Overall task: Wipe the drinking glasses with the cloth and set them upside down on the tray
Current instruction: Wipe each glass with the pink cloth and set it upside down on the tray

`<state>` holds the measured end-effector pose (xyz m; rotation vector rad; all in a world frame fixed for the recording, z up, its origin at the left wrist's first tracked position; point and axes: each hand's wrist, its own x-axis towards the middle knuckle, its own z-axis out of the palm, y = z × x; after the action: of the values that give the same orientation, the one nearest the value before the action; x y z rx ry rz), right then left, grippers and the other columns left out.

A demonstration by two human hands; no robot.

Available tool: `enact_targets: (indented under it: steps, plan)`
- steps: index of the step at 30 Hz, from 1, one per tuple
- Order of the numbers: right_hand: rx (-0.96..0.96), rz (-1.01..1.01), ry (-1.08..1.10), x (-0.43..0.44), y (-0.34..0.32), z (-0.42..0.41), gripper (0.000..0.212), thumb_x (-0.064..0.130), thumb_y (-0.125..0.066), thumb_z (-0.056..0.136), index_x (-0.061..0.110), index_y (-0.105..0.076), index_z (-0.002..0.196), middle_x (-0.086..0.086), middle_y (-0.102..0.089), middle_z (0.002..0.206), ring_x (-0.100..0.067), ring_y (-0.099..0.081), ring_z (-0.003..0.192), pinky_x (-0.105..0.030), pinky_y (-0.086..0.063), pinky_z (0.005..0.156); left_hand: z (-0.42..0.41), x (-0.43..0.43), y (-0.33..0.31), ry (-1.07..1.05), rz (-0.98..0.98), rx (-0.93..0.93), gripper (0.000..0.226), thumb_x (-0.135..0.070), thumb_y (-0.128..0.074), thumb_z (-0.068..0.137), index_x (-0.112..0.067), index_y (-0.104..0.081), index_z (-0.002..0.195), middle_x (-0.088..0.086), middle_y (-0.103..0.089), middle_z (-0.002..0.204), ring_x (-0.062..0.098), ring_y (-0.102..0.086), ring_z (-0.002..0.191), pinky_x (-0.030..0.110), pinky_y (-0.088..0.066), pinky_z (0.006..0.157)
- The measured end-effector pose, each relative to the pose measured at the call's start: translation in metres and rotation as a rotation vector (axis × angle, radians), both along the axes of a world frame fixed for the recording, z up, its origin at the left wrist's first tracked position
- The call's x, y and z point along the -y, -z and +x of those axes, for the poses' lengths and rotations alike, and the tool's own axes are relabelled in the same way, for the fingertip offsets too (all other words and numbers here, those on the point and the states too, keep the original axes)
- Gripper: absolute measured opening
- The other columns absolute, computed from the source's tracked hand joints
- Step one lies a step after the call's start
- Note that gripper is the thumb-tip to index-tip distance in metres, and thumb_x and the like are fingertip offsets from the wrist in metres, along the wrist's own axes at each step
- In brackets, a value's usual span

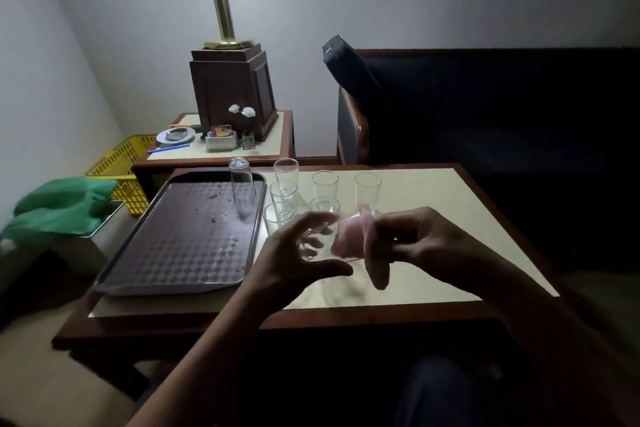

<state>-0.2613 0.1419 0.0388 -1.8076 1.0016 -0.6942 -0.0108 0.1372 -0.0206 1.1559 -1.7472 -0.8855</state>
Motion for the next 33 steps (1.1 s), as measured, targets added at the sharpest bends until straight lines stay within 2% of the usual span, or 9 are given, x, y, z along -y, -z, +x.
enact_targets:
  steps: [3, 7, 10, 13, 21, 23, 28, 30, 33]
  plan:
    - [0.165, 0.039, 0.078, -0.003, 0.012, 0.019, 0.025, 0.014, -0.062, 0.103, 0.006, -0.073, 0.124, -0.007, -0.078, 0.12, -0.023, -0.071, 0.12, -0.048, -0.05, 0.112, 0.0, 0.001, 0.006, -0.14, -0.305, 0.202, 0.078, -0.044, -0.095, 0.061, -0.036, -0.061, 0.13, -0.014, -0.062, 0.126, 0.009, -0.064, 0.106, 0.034, -0.06, 0.087]
    - [0.216, 0.025, 0.245, 0.002, 0.034, 0.033, 0.025, 0.017, -0.068, 0.101, 0.011, -0.074, 0.124, -0.002, -0.082, 0.097, -0.025, -0.074, 0.113, -0.053, -0.046, 0.115, 0.0, 0.005, 0.01, -0.19, -0.483, 0.344, 0.083, -0.041, -0.096, 0.063, -0.027, -0.058, 0.136, -0.006, -0.059, 0.127, 0.012, -0.061, 0.109, 0.035, -0.058, 0.09]
    - [0.258, -0.033, 0.293, 0.003, 0.034, 0.032, 0.02, 0.013, -0.071, 0.098, 0.014, -0.078, 0.117, 0.004, -0.081, 0.094, -0.019, -0.074, 0.11, -0.054, -0.048, 0.113, 0.009, -0.002, -0.007, -0.042, 0.072, 0.056, 0.085, -0.052, -0.089, 0.068, -0.031, -0.052, 0.142, -0.004, -0.064, 0.127, 0.005, -0.07, 0.099, 0.025, -0.059, 0.088]
    - [0.275, -0.068, 0.285, 0.004, 0.03, 0.028, 0.017, 0.013, -0.075, 0.095, 0.012, -0.079, 0.112, 0.001, -0.081, 0.097, -0.018, -0.075, 0.107, -0.053, -0.05, 0.111, 0.016, -0.003, -0.019, 0.147, 0.541, -0.317, 0.047, -0.035, -0.075, 0.086, -0.017, -0.065, 0.128, 0.02, -0.069, 0.12, 0.024, -0.074, 0.093, 0.034, -0.063, 0.084]
    - [0.34, 0.087, 0.316, 0.016, 0.036, 0.028, 0.02, 0.023, -0.074, 0.096, 0.006, -0.079, 0.105, -0.006, -0.081, 0.091, -0.021, -0.077, 0.103, -0.039, -0.048, 0.102, 0.008, 0.007, 0.004, -0.095, -0.514, 0.364, 0.07, -0.028, -0.094, 0.072, -0.022, -0.062, 0.134, -0.008, -0.062, 0.132, 0.009, -0.063, 0.112, 0.03, -0.058, 0.093]
    - [0.355, 0.088, 0.331, 0.015, 0.036, 0.028, 0.021, 0.022, -0.073, 0.096, 0.005, -0.078, 0.107, -0.001, -0.081, 0.088, -0.012, -0.076, 0.094, -0.031, -0.048, 0.093, 0.007, 0.005, 0.004, -0.097, -0.345, 0.268, 0.077, -0.039, -0.092, 0.071, -0.027, -0.058, 0.139, -0.008, -0.062, 0.13, 0.006, -0.067, 0.106, 0.024, -0.059, 0.089]
    - [0.366, -0.013, 0.345, 0.007, 0.036, 0.03, 0.027, 0.027, -0.077, 0.091, 0.006, -0.079, 0.108, -0.007, -0.081, 0.092, -0.028, -0.077, 0.102, -0.05, -0.053, 0.108, 0.009, 0.0, -0.017, 0.173, 0.656, -0.484, 0.058, -0.032, -0.071, 0.088, -0.003, -0.056, 0.136, 0.024, -0.07, 0.115, 0.027, -0.072, 0.08, 0.032, -0.064, 0.076]
    - [0.341, -0.041, 0.339, 0.006, 0.036, 0.031, 0.023, 0.027, -0.078, 0.091, 0.008, -0.08, 0.105, -0.005, -0.081, 0.089, -0.028, -0.077, 0.1, -0.051, -0.053, 0.108, 0.007, -0.002, -0.015, 0.156, 0.432, -0.362, 0.057, -0.026, -0.075, 0.084, -0.007, -0.058, 0.134, 0.022, -0.071, 0.112, 0.021, -0.072, 0.083, 0.03, -0.063, 0.077]
    - [0.341, -0.012, 0.339, 0.009, 0.036, 0.031, 0.019, 0.024, -0.078, 0.093, 0.007, -0.081, 0.099, 0.0, -0.079, 0.079, -0.025, -0.078, 0.096, -0.045, -0.053, 0.106, 0.009, 0.001, -0.002, -0.043, -0.317, 0.285, 0.07, -0.025, -0.089, 0.076, -0.026, -0.056, 0.139, -0.004, -0.066, 0.131, 0.005, -0.068, 0.105, 0.027, -0.06, 0.089]
